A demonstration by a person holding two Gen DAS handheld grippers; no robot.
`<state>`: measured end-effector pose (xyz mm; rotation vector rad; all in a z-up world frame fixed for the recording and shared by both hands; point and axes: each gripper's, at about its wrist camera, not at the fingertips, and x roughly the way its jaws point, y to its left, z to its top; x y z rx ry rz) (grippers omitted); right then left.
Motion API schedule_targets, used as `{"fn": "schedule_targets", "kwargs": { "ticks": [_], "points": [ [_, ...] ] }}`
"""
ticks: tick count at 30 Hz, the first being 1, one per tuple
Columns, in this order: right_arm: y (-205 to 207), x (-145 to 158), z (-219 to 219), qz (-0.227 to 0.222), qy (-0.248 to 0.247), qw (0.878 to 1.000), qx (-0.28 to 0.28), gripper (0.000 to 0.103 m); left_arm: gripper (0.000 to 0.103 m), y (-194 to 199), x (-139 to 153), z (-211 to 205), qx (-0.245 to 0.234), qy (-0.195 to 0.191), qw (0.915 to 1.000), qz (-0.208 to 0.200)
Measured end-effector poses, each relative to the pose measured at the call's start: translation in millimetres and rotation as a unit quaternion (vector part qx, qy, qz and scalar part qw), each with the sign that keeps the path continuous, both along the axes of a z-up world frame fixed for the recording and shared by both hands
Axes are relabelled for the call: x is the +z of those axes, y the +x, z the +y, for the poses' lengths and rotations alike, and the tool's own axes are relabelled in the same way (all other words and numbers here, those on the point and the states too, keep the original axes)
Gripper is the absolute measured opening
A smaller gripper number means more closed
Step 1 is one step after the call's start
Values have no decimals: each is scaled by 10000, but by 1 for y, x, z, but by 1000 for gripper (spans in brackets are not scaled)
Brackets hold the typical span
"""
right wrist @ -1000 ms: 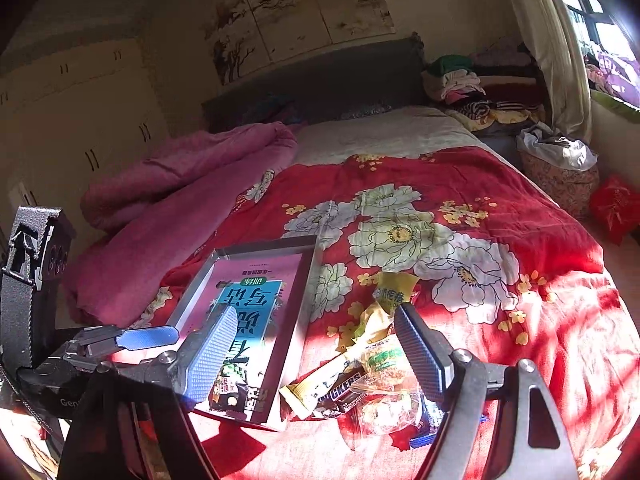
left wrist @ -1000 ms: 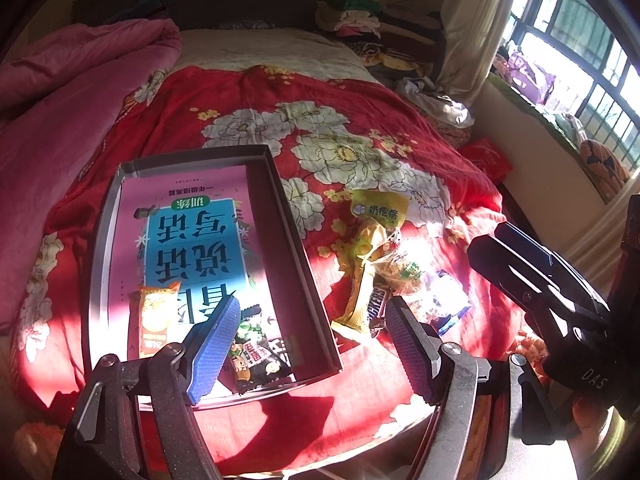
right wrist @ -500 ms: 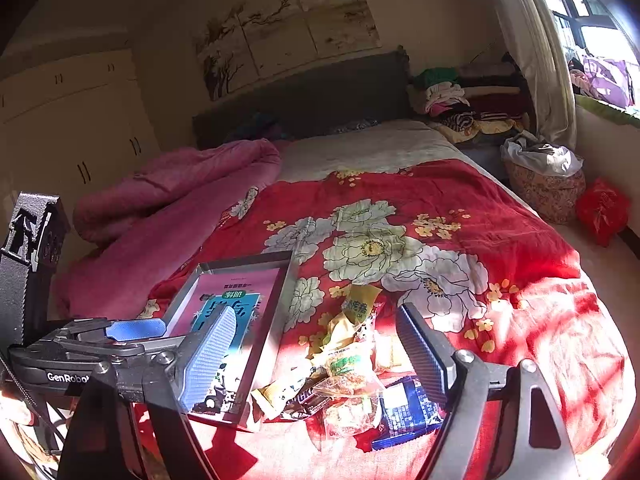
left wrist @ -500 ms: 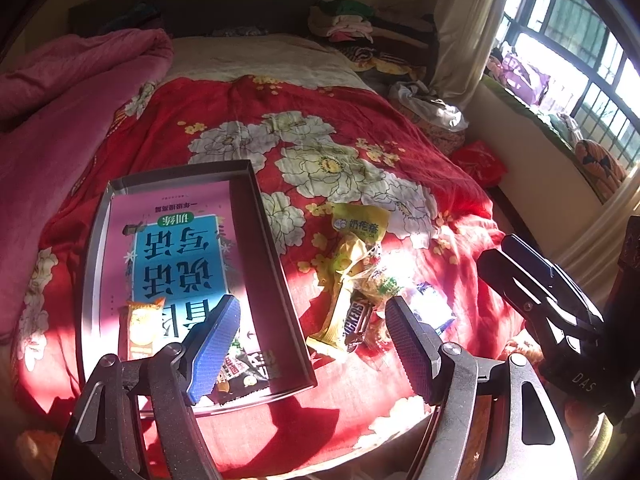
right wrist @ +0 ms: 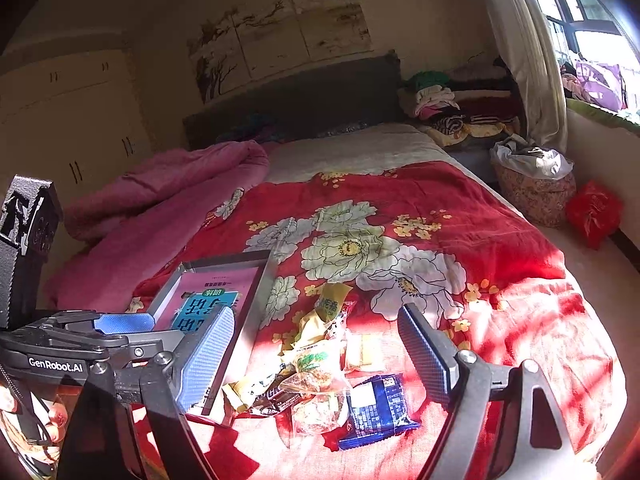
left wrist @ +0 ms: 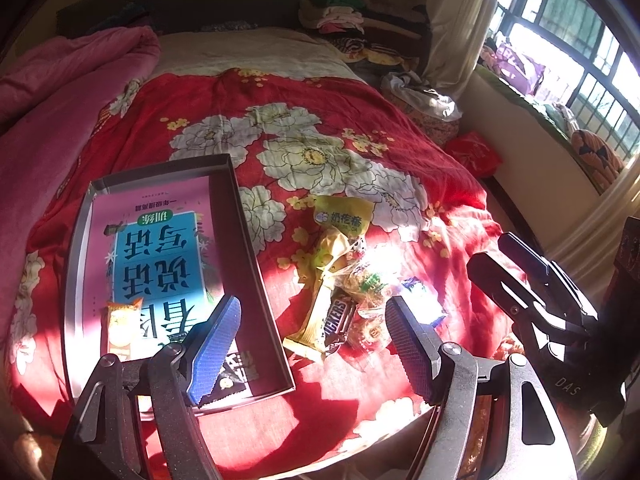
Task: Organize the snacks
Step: 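Withdraw both tools from the tray back toward the snack pile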
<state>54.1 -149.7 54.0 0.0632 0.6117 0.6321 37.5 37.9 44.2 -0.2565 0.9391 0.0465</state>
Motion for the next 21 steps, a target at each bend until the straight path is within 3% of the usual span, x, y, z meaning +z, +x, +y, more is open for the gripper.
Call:
{"fn": "schedule_targets", "kwargs": {
  "ticks": [21],
  "points": [
    [31, -35, -32, 489, 57, 9985, -255, 84, 76, 26, -33, -21, -221, 170, 9985, 467]
  ]
}}
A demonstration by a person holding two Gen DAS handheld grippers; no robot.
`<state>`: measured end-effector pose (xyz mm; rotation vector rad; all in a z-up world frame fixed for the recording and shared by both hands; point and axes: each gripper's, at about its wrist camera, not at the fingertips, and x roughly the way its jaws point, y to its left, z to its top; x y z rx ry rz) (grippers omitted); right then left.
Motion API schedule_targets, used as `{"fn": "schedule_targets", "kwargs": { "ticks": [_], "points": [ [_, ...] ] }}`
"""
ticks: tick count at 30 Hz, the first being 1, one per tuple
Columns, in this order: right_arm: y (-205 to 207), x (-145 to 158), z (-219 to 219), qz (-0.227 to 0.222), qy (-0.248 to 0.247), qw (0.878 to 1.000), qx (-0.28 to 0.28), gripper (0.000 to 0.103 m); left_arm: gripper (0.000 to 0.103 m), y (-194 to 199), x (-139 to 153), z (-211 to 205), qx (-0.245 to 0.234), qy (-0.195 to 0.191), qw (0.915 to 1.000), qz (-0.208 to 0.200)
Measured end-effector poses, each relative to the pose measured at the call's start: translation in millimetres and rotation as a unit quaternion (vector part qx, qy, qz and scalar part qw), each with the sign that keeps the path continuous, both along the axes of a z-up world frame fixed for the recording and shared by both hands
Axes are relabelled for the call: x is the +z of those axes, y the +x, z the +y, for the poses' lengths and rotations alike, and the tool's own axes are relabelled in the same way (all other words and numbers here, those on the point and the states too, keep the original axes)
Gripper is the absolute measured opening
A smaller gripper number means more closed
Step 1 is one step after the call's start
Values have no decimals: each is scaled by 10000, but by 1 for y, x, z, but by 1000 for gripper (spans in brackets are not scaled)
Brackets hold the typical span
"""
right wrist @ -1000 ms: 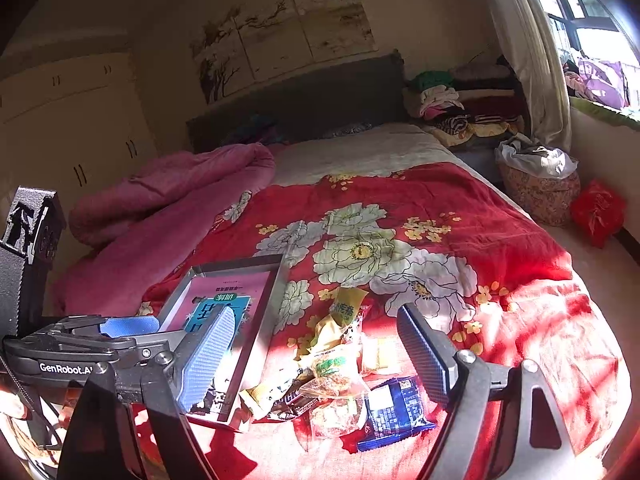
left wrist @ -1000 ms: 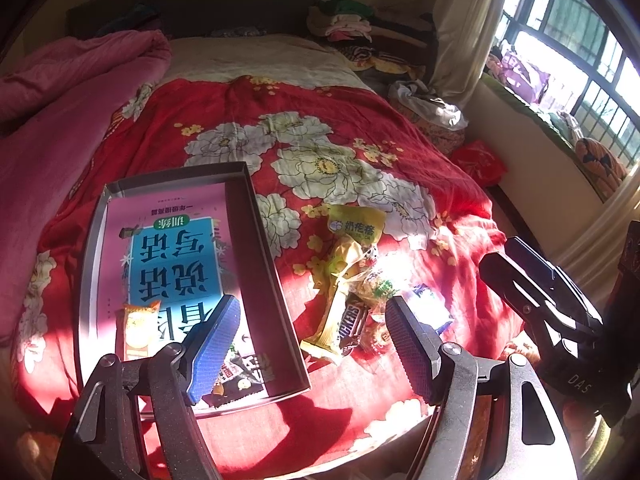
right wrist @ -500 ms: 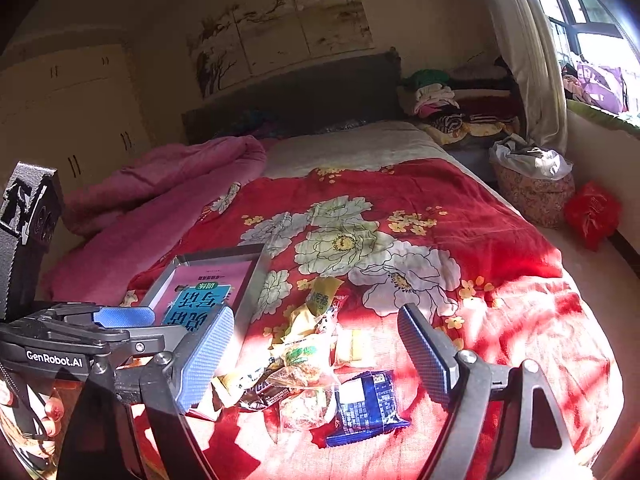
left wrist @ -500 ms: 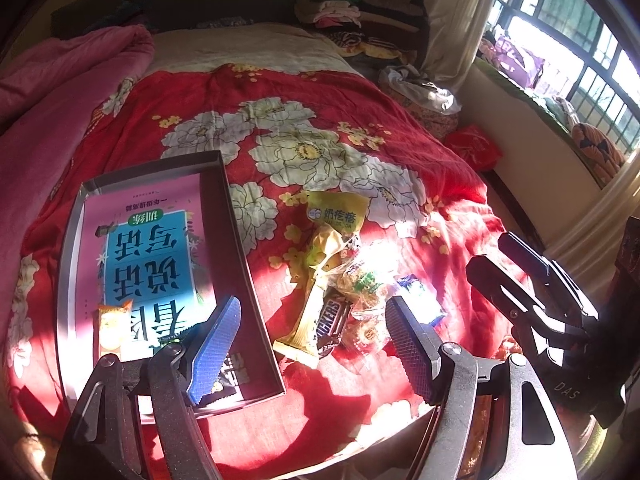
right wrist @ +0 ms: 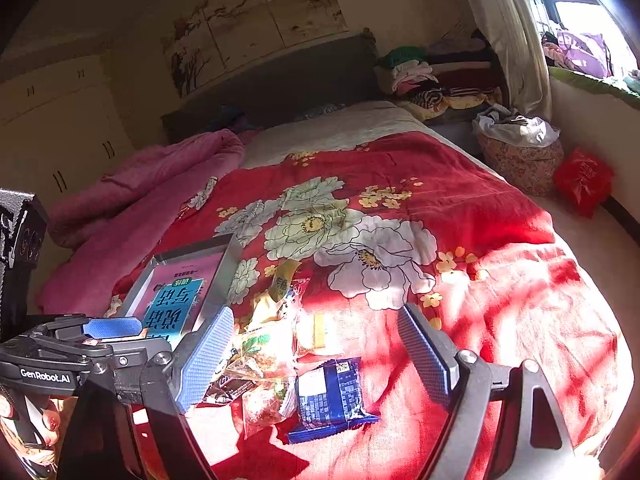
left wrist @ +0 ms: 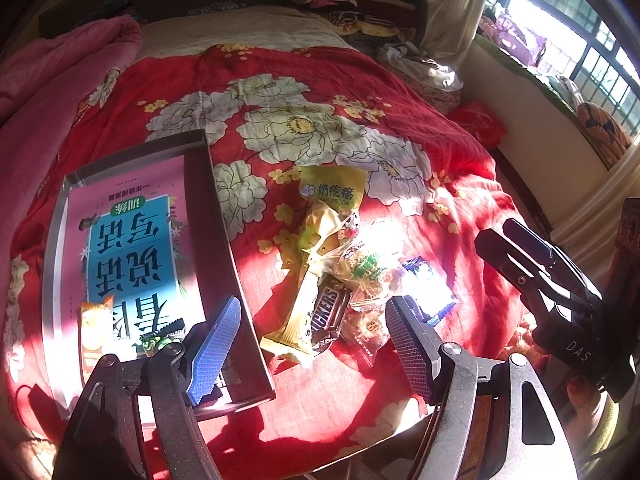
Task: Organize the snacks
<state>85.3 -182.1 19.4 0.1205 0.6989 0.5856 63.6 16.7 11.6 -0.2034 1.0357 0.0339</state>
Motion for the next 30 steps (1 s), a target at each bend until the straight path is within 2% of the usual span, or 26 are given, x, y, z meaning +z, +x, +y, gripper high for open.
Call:
{"fn": "schedule_targets", "kwargs": {
  "ticks": [10, 30],
  "points": [
    [6, -10, 4, 137, -59, 9998, 134, 84, 76, 5, -23, 2, -104, 162, 9991, 378],
    [1, -30, 28, 307, -577, 9957, 657, 84, 76, 26, -41, 4, -122, 389, 9974, 587]
  ]
}}
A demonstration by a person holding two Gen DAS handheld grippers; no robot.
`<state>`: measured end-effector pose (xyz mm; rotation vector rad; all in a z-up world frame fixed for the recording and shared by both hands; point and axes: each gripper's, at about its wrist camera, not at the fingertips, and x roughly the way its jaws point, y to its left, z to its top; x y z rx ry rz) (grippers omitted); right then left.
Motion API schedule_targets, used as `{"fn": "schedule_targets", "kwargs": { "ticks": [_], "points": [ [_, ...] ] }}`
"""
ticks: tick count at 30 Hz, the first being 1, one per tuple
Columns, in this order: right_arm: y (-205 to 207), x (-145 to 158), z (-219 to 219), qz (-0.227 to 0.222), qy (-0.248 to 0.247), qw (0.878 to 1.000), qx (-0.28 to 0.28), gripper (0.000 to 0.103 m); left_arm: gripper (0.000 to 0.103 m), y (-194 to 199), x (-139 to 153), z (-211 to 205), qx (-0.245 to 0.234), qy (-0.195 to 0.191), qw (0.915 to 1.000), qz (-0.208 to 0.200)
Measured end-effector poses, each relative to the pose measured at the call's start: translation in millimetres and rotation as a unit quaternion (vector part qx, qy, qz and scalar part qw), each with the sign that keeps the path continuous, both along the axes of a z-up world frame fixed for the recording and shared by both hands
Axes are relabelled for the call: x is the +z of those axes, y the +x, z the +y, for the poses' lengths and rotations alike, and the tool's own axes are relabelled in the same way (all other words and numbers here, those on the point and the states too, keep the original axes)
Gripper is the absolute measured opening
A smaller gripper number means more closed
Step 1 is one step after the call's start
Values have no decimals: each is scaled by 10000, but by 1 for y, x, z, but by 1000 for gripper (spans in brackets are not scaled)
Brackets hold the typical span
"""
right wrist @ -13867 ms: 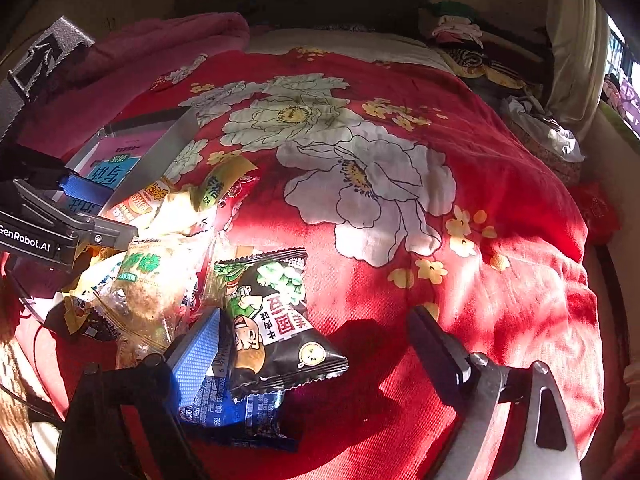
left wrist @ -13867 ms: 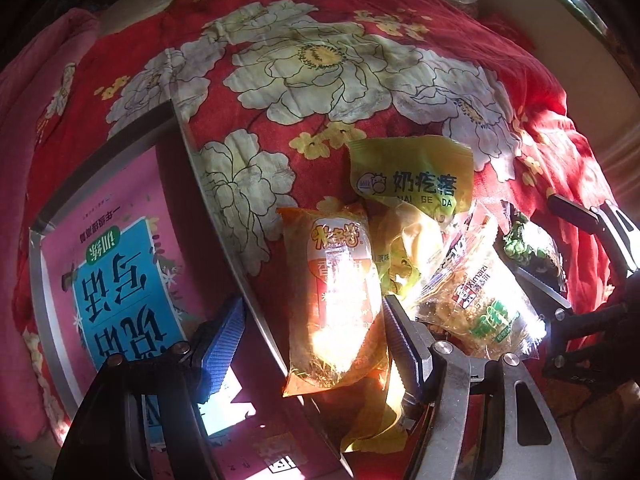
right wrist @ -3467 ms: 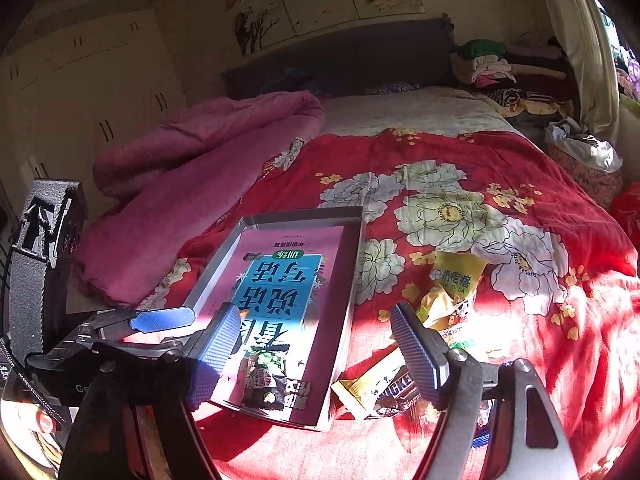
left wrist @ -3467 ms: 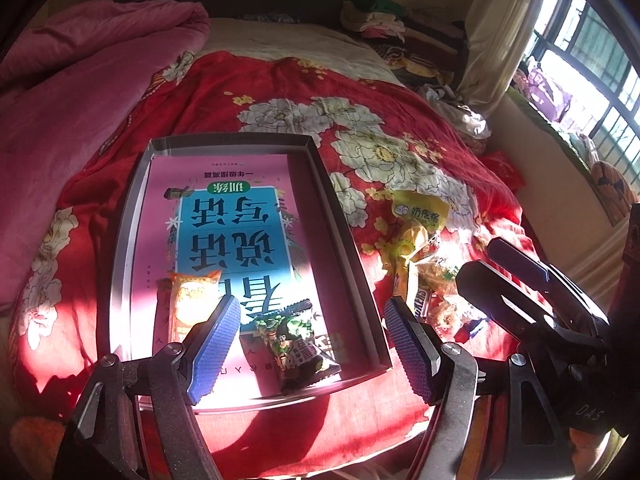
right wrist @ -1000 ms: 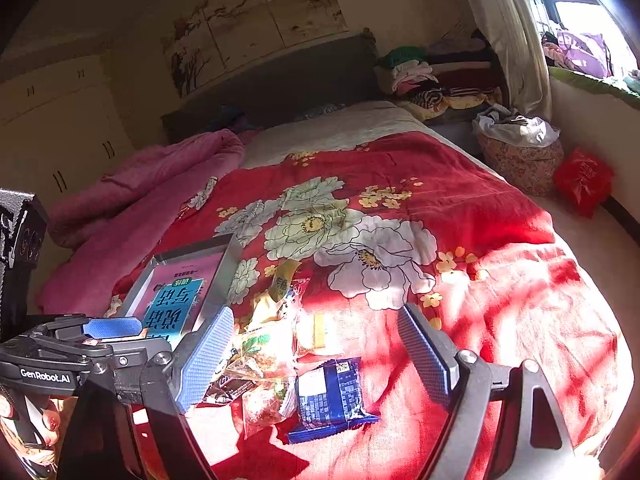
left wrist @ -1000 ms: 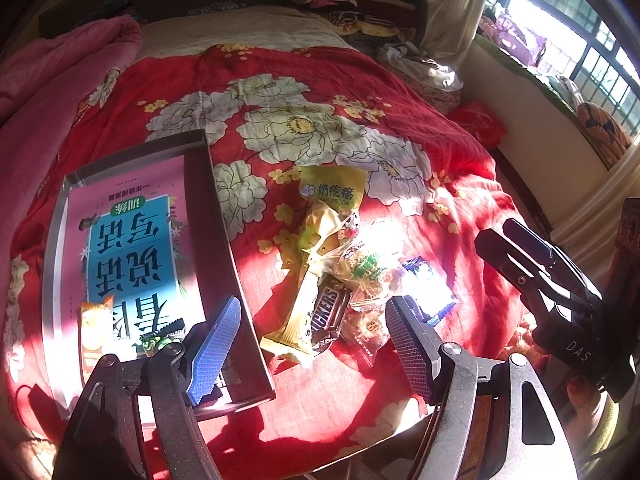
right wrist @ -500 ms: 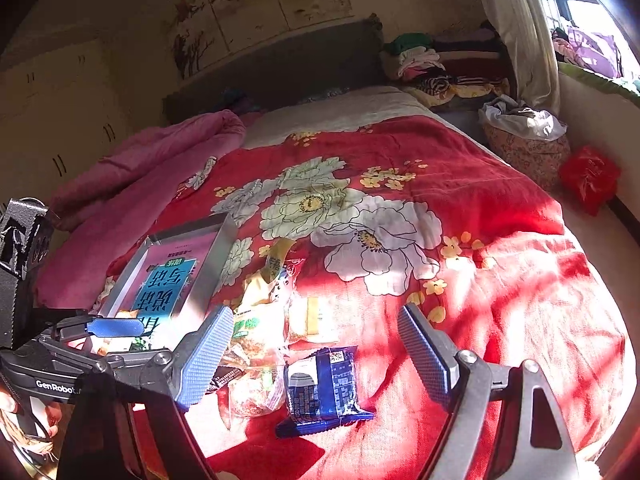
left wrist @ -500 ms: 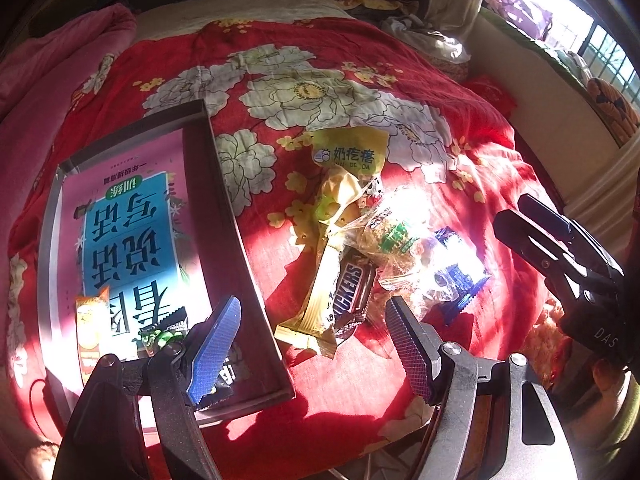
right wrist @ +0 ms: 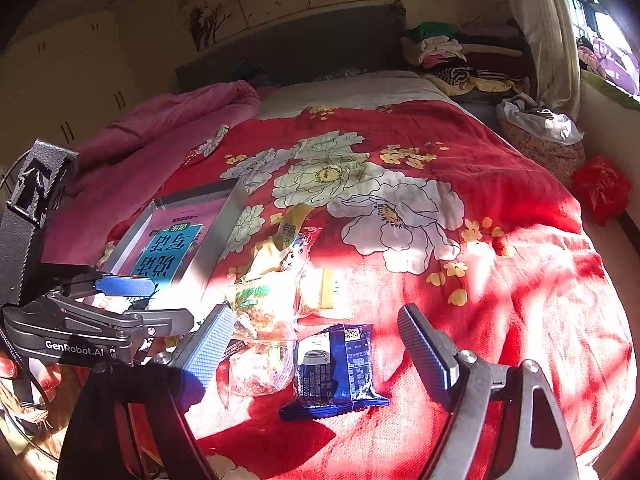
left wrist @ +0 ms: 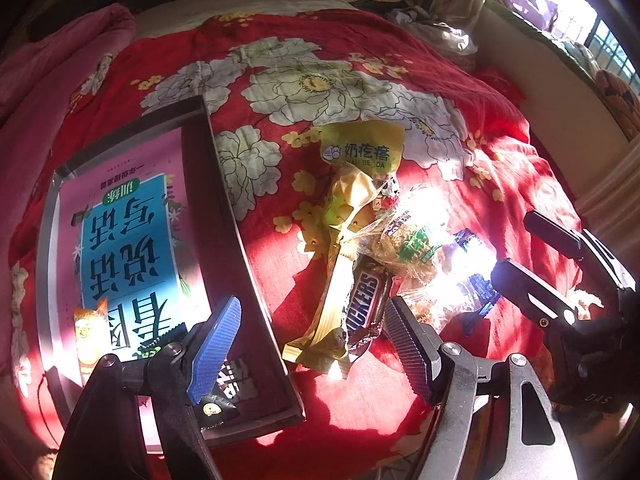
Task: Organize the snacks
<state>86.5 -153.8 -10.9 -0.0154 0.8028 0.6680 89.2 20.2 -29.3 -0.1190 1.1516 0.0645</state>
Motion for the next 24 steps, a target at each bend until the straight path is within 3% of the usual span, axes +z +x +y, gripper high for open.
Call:
{"fn": "schedule_targets", "kwargs": {
  "ticks": [5, 7, 11, 13, 16, 20, 22, 24],
  "points": [
    [-3, -2, 7, -8, 5, 9999, 167, 84, 76, 7, -5, -1, -50, 10, 10000, 73],
    [-3, -4, 10, -20, -49, 9998, 195, 84, 67, 10, -7, -1, -91, 33, 9999, 89],
    [0, -6, 10, 36, 5, 9998, 201, 84, 60, 18, -10, -2, -195, 78, 9997, 126],
    [2, -8, 10, 76, 16, 9998, 185, 84, 48, 22, -12, -2, -280, 2, 9994, 191],
    [5, -11, 14, 66, -49, 9998, 196, 84, 41, 27, -17, -4, -414, 4, 9987, 309],
    [10, -15, 19, 136, -9, 9995, 271, 84, 39, 29, -23, -8, -610, 7, 9973, 409],
    [13, -17, 23, 151, -41, 9994, 324, 84, 31, 30, -25, -9, -663, 25, 9968, 449],
    [15, -19, 27, 158, -62, 9991, 400, 84, 29, 30, -27, -7, -673, -54, 9965, 488]
  ]
}}
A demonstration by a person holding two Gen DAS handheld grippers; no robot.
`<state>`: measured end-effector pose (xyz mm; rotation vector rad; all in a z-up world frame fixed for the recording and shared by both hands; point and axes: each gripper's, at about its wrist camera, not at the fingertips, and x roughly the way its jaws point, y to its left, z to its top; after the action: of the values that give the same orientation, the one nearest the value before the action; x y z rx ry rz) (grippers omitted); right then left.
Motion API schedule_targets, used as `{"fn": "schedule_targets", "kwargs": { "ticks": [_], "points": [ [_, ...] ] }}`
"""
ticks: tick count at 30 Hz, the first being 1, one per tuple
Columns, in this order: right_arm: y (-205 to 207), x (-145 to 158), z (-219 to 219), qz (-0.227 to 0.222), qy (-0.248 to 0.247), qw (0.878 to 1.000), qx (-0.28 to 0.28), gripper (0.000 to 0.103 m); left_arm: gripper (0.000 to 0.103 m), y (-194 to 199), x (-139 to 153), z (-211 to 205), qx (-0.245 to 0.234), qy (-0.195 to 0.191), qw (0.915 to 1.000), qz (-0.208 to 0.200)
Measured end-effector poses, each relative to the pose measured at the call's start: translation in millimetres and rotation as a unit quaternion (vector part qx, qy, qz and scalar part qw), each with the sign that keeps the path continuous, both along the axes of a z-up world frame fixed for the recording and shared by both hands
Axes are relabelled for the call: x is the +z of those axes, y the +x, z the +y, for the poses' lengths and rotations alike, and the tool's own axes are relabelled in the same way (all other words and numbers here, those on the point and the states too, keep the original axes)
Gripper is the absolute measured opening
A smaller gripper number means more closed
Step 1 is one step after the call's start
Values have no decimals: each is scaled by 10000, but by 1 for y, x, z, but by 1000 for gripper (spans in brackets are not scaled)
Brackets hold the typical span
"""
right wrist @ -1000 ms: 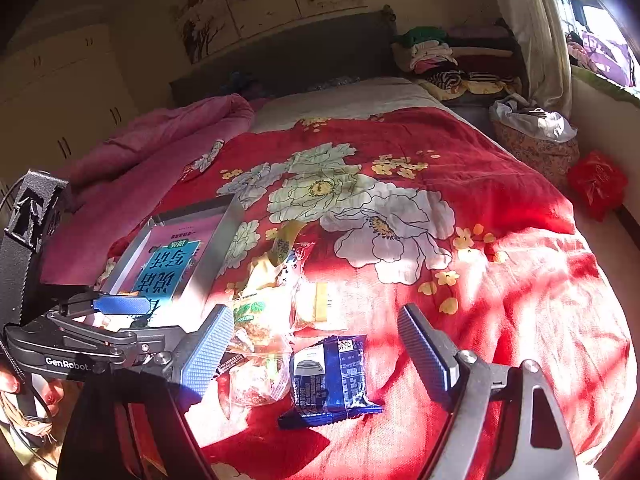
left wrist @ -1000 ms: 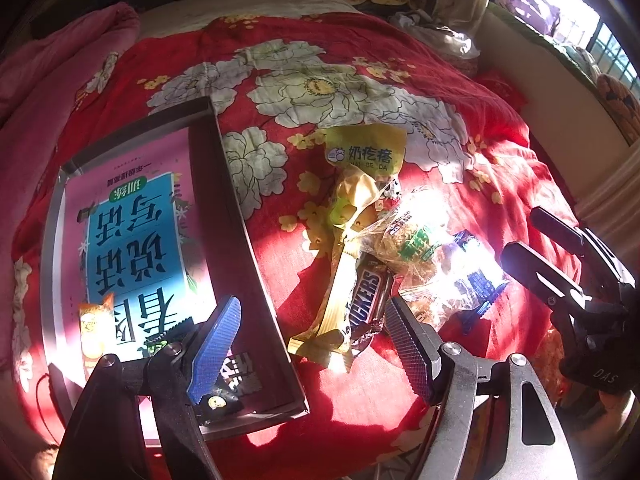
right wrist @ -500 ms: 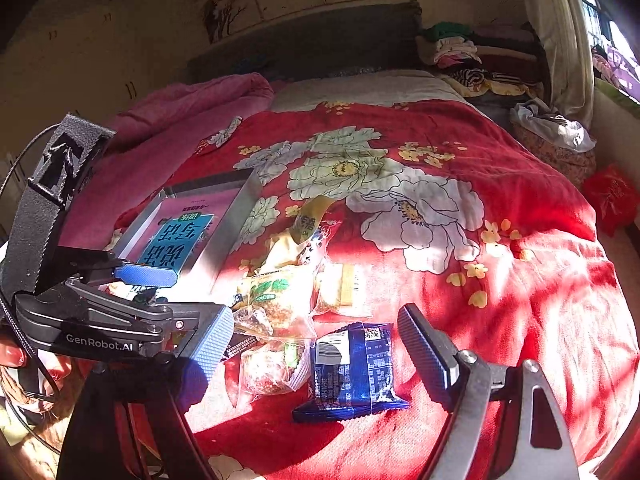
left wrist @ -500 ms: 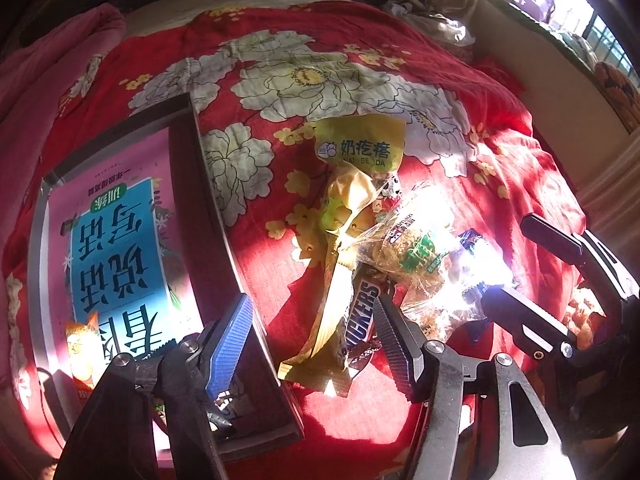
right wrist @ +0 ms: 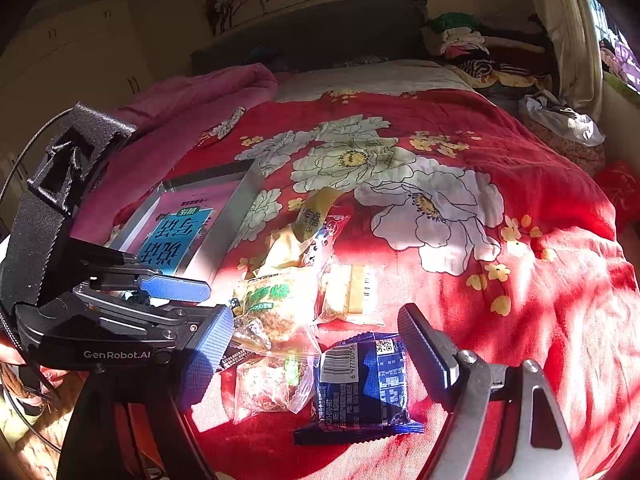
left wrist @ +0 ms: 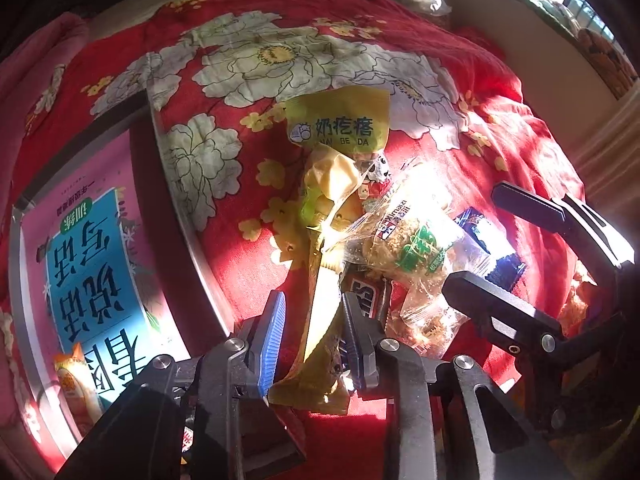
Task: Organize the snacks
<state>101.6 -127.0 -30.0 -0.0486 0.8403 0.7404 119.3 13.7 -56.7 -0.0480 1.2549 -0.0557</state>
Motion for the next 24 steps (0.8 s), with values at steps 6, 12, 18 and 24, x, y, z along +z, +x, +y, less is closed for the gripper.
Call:
{"fn": "schedule_targets", "kwargs": {
  "ticks": [6, 12, 18, 24],
  "points": [
    [8, -4, 14, -39, -138, 9997, 198, 83, 28, 0, -4, 1, -45, -46, 10000, 39],
    [12, -9, 25, 36, -187, 9986, 498, 70, 28, 0, -9, 7, -32, -157, 9998, 75],
    [5, -19, 42, -59, -581, 9943, 888, 60, 25, 2, -12, 10, -28, -239, 9997, 101],
    [1, -18, 42, -219, -552, 9936, 957, 46, 23, 6, -13, 9, -23, -294, 9995, 79]
  ]
}}
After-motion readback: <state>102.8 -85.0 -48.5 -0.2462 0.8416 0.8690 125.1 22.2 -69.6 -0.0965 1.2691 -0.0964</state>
